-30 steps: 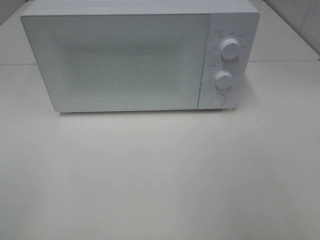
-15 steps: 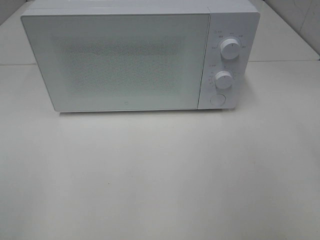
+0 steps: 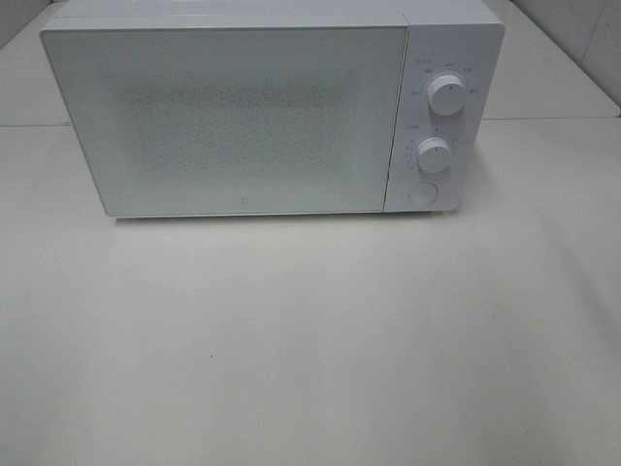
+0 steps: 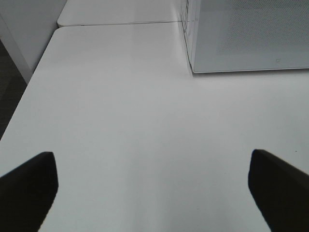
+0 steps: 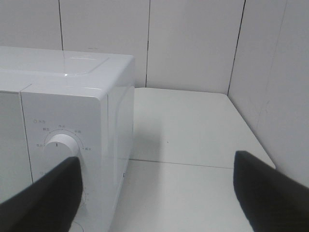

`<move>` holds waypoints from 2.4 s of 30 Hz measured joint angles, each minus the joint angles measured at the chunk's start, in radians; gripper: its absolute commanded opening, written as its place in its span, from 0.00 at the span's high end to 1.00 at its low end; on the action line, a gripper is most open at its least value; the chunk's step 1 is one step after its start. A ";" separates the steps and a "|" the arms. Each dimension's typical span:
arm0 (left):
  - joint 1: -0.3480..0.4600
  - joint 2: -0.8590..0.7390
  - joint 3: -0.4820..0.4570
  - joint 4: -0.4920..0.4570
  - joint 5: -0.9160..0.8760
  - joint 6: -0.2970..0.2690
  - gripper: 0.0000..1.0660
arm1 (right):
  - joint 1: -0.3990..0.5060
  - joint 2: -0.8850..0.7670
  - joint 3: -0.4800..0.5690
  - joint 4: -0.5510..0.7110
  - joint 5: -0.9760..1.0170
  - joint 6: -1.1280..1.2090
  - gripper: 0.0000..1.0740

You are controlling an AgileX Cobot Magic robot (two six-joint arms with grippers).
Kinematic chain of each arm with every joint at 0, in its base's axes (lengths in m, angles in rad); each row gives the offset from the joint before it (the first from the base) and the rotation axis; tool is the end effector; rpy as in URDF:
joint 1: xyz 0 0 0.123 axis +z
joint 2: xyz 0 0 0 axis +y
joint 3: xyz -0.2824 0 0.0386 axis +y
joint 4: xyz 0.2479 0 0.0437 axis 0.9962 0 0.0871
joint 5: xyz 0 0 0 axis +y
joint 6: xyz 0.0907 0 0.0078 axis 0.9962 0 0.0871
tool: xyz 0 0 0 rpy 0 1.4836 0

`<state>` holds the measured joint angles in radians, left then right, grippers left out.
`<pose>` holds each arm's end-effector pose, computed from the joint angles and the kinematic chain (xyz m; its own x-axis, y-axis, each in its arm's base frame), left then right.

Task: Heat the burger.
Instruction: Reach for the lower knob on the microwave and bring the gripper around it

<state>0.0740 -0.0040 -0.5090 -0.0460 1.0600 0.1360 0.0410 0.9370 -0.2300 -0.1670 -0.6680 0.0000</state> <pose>-0.0062 -0.0041 0.2798 -0.4436 0.0806 -0.8926 0.0123 0.9964 0.0838 0.1707 0.0164 0.2492 0.0598 -0.1282 -0.9899 -0.1369 0.9813 -0.1353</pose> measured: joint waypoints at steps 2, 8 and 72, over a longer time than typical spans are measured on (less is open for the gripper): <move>0.000 0.000 0.000 0.000 0.000 0.000 0.02 | 0.000 0.128 0.000 0.000 -0.131 0.000 0.29; 0.000 0.000 0.000 0.000 0.000 0.000 0.02 | 0.000 0.298 0.000 0.001 -0.282 0.000 0.29; 0.000 0.000 0.000 0.001 0.000 0.000 0.02 | 0.472 1.065 -0.384 0.492 -0.549 -0.085 0.29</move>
<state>0.0740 -0.0040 -0.5090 -0.0450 1.0600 0.1360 0.5130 2.0020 -0.6140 0.3250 -1.2170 -0.0850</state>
